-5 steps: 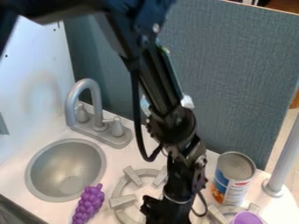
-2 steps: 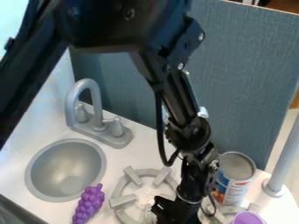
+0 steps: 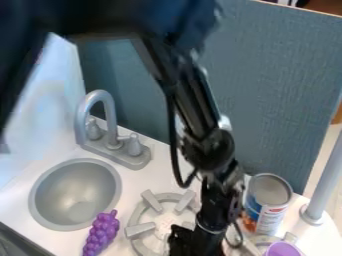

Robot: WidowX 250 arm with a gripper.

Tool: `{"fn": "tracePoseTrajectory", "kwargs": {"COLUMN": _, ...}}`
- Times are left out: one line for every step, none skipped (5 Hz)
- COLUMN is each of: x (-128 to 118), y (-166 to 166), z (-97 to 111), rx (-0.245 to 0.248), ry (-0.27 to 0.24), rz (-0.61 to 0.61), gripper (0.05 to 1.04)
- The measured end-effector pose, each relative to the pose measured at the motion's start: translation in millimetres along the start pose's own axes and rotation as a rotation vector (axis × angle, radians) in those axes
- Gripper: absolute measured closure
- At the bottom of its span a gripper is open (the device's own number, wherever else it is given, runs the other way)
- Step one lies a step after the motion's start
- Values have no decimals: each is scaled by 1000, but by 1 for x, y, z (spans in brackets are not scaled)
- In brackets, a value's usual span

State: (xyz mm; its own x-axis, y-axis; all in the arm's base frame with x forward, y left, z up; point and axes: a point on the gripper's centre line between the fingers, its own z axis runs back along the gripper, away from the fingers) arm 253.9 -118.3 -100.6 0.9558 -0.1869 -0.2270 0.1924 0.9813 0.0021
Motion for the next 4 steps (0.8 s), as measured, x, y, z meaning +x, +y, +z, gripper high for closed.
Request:
{"fn": "tracePoseTrajectory", "kwargs": {"x": -5, "y": 8, "z": 30, "rx": -29, "ry": -76, "rz": 17, "gripper": 83}}
{"fn": "tracePoseTrajectory", "kwargs": {"x": -16, "y": 23, "z": 49, "rx": -45, "ry": -126, "rz": 20, "gripper": 83}}
{"fn": "tracePoseTrajectory", "kwargs": {"x": -16, "y": 17, "z": 60, "rx": -82, "ry": -136, "rz": -38, "gripper": 83}}
{"fn": "tracePoseTrajectory", "kwargs": {"x": 8, "y": -28, "z": 74, "rx": -77, "ry": -188, "rz": -178, "gripper": 83}}
